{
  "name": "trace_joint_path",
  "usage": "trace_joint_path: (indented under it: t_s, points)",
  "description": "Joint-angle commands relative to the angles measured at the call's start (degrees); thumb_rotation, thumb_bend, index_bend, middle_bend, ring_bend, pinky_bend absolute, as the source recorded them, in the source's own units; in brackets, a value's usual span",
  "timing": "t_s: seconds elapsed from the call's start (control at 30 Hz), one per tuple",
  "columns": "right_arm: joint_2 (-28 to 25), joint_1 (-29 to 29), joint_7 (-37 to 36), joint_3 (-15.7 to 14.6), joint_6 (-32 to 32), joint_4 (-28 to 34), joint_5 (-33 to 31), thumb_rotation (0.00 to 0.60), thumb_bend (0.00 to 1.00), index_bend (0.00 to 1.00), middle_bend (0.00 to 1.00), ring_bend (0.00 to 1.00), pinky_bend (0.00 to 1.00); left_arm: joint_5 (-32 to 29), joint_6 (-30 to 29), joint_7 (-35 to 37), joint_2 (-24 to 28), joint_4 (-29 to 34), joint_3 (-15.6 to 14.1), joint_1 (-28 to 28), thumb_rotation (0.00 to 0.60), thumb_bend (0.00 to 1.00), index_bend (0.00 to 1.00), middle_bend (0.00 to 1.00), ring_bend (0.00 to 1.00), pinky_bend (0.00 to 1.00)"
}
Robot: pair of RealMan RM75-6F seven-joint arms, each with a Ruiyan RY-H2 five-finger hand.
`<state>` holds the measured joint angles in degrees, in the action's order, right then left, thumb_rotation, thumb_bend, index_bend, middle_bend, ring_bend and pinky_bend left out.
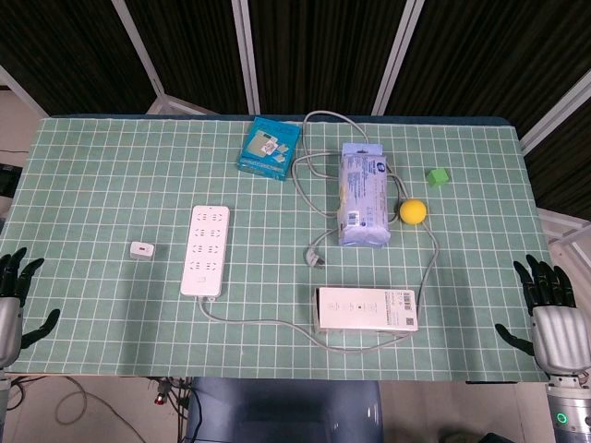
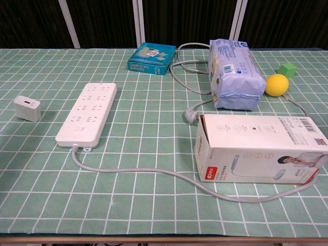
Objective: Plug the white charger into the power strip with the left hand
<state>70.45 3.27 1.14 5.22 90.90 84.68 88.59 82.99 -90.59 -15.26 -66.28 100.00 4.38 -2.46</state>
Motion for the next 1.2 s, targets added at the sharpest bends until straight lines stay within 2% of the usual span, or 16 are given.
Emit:
trace_joint_path:
  t_s: [0.03, 0.47, 0.93, 1.03, 1.2]
  points:
    - [0.0, 0.0, 0.0, 0.0, 0.0, 0.0, 0.0, 0.6, 0.13, 0.0, 0.0, 0.0, 0.0, 0.1, -0.1, 0.0, -0.1, 0.0, 0.1, 0.0, 0.6, 0.22, 0.16, 0.0, 0.0, 0.0]
    - [-0.6, -0.3, 0.4, 0.1, 0.2, 0.6, -0.4, 0.6, 0.13, 0.0, 0.0, 0.0, 0.0, 0.9, -0.2, 0.2, 0.0, 0.0, -0.1, 0.0, 0.6, 0.22, 0.16, 0.0, 0.0, 0.0]
    - [-0.4, -0.3, 0.7, 0.3, -0.2, 0.3, -1.2, 0.6, 0.13, 0.0, 0.0, 0.0, 0.0, -0.5, 3.4, 1.4, 1.4, 0.5, -0.3, -1.2, 0.6, 0.22, 0.16, 0.0, 0.0, 0.0]
    - [-0.5, -0.4, 0.6, 0.2, -0.4, 0.3, -1.3, 0.6, 0.13, 0.0, 0.0, 0.0, 0.0, -2.3, 7.3, 2.5, 2.8, 0.1, 0.8, -3.4, 0.6, 0.2, 0.16, 0.02, 0.0, 0.0]
    - [0.0, -0.3, 1.2, 0.0, -0.5, 0.6, -1.2, 0.6, 0.13, 0.0, 0.0, 0.0, 0.0, -9.2, 20.6, 4.4, 8.2, 0.2, 5.4, -11.3, 0.6, 0.2, 0.16, 0.04, 0.0, 0.0]
